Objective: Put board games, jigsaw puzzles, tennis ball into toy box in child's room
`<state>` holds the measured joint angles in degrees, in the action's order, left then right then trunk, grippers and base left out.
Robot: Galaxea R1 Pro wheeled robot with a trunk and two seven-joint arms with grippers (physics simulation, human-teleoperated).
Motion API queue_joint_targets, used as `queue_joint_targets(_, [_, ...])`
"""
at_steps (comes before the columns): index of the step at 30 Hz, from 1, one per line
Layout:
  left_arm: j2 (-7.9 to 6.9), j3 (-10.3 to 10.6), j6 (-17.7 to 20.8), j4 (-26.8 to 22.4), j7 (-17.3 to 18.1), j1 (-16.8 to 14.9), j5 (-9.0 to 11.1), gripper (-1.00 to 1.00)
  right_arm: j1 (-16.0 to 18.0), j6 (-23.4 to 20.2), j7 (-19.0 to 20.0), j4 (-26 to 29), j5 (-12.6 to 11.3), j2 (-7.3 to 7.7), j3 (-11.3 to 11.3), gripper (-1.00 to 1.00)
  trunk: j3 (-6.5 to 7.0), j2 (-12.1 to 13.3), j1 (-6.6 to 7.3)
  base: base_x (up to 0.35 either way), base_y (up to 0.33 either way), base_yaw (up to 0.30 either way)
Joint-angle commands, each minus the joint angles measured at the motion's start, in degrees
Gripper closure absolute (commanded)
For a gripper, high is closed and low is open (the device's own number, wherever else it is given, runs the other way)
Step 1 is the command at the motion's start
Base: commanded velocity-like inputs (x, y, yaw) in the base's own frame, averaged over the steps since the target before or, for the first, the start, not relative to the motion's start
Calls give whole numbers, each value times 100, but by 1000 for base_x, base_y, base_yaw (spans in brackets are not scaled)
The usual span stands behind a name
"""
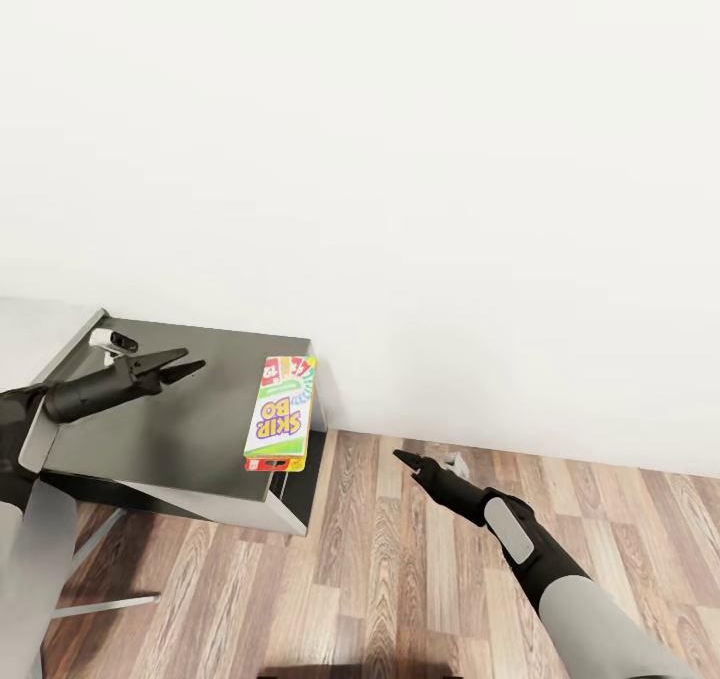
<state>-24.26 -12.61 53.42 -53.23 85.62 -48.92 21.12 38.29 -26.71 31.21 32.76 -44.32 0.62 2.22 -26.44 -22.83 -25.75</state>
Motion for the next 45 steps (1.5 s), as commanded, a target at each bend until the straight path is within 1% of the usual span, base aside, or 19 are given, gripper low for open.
queue_joint_targets(1, [-1, 22, 290, -236, 8, -19, 0, -100, 3, -14, -9, 2, -54, -4, 42, -100, -8, -9, -3, 0, 0, 0])
queue_joint_targets(2, [-2, 39, 434, -522, -2, -33, 5, -100, 3, -6, -9, 2, -53, -9, 55, -100, -8, -9, -3, 0, 0, 0])
queue_joint_targets(3, [-4, 50, 485, -678, -5, -37, 9, -100, 3, -3, -9, 2, -52, -11, 59, -100, -8, -9, -3, 0, 0, 0])
queue_joint_targets(5, [-12, 126, 608, -1265, -14, -48, 7, -100, 3, 3, -10, 2, -51, -15, 70, -100, -8, -9, -3, 0, 0, 0])
queue_joint_targets(6, [-19, 181, 636, -1472, -16, -51, 0, -100, 3, 5, -10, 2, -51, -16, 72, -100, -8, -9, -3, 0, 0, 0])
queue_joint_targets(10, [-55, 348, 658, -1750, -24, -61, -64, -100, 3, 7, -10, 2, -53, -17, 76, -100, -8, -9, -3, 0, 0, 0])
queue_joint_targets(14, [-63, 456, 658, -1834, -27, -64, -163, -100, 1, 37, -10, 2, -55, -18, 76, -100, -8, -9, -3, 0, 0, 0])
queue_joint_targets(17, [-68, 553, 658, -1866, -22, -65, -233, -100, 0, 169, -10, 2, -61, -18, 82, -100, -8, -9, -3, 0, 0, 0])
queue_joint_targets(18, [-65, 612, 658, -1985, -20, -59, -251, -100, 0, 246, -10, 2, -60, -18, 79, -100, -8, -9, -3, 0, 0, 0])
queue_joint_targets(19, [-67, 621, 658, -2007, -15, -58, -254, -100, -2, 258, -10, 2, -60, -18, 78, -100, -8, -9, -3, 0, 0, 0])
queue_joint_targets(24, [-77, 644, 652, -2040, 13, -57, -266, -100, -5, 285, -16, 2, -59, -25, 77, -100, -8, -9, -3, 0, 0, 0])
queue_joint_targets(33, [-132, 619, 637, -2036, 17, -43, -281, -100, -6, 297, -22, 2, -59, -27, 77, -100, -8, -9, -3, 4, 0, 0])
queue_joint_targets(36, [-138, 628, 635, -2034, 13, -40, -283, -100, -6, 297, -30, -1, -59, -32, 77, -100, -8, -9, -3, 143, 0, 0])
queue_joint_targets(39, [-143, 634, 640, -2034, 15, -39, -284, -100, -6, 298, -42, -4, -56, -57, 77, -100, -8, -9, -3, 221, 0, 0])
queue_joint_targets(41, [-148, 633, 642, -2037, 15, -34, -284, -100, -4, 298, -61, -7, -51, -110, 81, -100, -8, -9, -3, 125, 0, 0])
queue_joint_targets(45, [-162, 623, 636, -2036, 16, -28, -284, -100, 0, 295, -75, -13, -46, -165, 108, -100, -8, -9, -3, 47, 0, 0])
